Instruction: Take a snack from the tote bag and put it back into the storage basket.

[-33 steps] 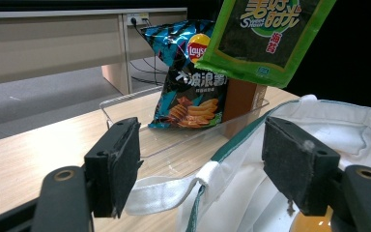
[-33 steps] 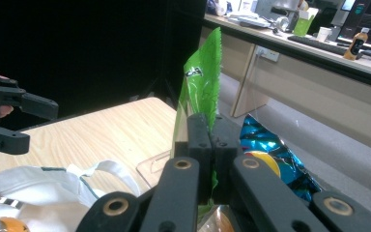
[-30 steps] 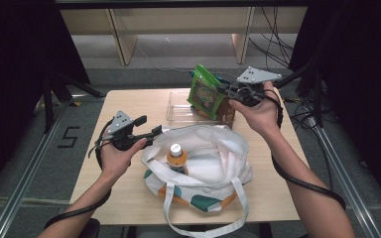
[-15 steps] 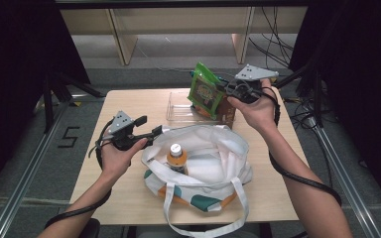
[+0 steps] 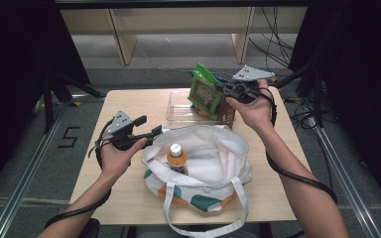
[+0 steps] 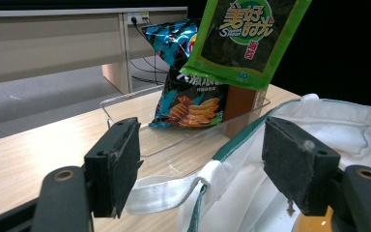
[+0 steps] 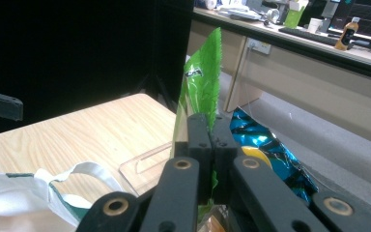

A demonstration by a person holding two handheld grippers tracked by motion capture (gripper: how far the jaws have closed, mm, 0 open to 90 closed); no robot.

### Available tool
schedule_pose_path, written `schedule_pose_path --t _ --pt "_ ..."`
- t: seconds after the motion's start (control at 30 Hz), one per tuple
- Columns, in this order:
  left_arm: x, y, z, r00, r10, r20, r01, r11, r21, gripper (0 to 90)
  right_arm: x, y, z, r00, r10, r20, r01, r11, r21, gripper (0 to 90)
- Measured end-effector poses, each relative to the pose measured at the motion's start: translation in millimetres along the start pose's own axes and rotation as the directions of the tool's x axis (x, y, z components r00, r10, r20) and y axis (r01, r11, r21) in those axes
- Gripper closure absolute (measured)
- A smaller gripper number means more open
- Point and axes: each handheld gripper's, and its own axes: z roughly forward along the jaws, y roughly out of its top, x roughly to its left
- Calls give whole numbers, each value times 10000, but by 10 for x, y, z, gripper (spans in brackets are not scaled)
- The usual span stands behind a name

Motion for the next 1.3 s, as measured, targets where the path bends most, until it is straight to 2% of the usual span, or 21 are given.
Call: schedule_pose_path --t 0.03,0.07,0.13,0.27,0.3,0.37,0.4,0.47,0.5,0.57,0.73,0.8,0.83,0.93,1.03,1.07,1.1,1.13,1.17,1.2,1.3 --pt "3 0 1 10000 51 4 -51 10000 2 292 1 -3 10 10000 -1 86 2 10000 -50 900" --pt "-1 -2 2 10000 9 3 -9 10000 6 292 7 -2 12 9998 176 -43 -175 9998 67 900" --pt "-1 -3 4 10000 36 15 -36 10000 12 291 -1 0 24 10000 -15 52 15 10000 18 900" --pt "-2 1 3 9999 118 7 -118 9999 25 292 8 3 42 10000 59 -6 -58 9998 170 900" --pt "-2 1 3 9999 131 6 -131 9999 22 292 -5 3 56 9999 -127 59 126 9999 67 900" --pt "-7 0 2 10000 53 11 -53 10000 18 291 13 0 69 9999 103 -56 -102 9998 162 900" --pt "-2 2 2 9999 115 12 -115 9999 17 291 2 -1 83 9999 -139 19 139 9999 69 900" --pt "-4 1 3 10000 31 15 -31 10000 -6 291 11 -7 94 10000 1 -30 -1 9999 123 900" --pt "-3 1 4 10000 22 18 -22 10000 -9 291 10 -11 104 9999 -64 106 64 10000 76 900" --pt "-3 0 3 10000 20 8 -20 10000 -21 291 1 -15 121 9999 -58 -90 59 9999 118 900" --pt "0 0 3 10000 32 7 -32 10000 -3 291 -23 -22 146 9998 -178 119 177 9998 65 900" --pt "-3 1 3 10000 62 3 -62 10000 6 291 -15 -30 155 9999 33 116 -34 9999 157 900" --pt "-1 3 3 9999 101 4 -101 9999 10 291 -33 -29 165 9999 -114 18 114 9998 143 900" --pt "-7 4 2 10000 77 7 -77 10000 8 291 -26 -35 172 9999 118 87 -120 9997 222 900" --pt "-6 3 2 10000 49 5 -49 10000 9 291 -48 -40 198 9997 -213 157 211 9997 132 900" --pt "-1 4 2 9999 109 -4 -109 9999 20 291 -36 -45 204 9998 -85 193 82 9998 167 900" --pt "0 3 3 9999 108 8 -108 9999 12 291 -48 -47 211 9995 -215 237 212 9996 160 900" --pt "-4 1 3 10000 52 11 -52 10000 8 291 -44 -49 215 9999 -76 132 73 9996 257 900" --pt "-3 0 3 10000 64 8 -64 10000 16 291 -54 -50 218 9995 -221 209 216 9995 231 900" --pt "-3 0 3 10000 61 16 -61 10000 16 291 -41 -55 222 9998 -65 166 60 9995 296 900" --pt "-1 2 3 10000 46 16 -46 10000 8 291 -44 -57 239 9997 -130 199 125 9996 244 900"
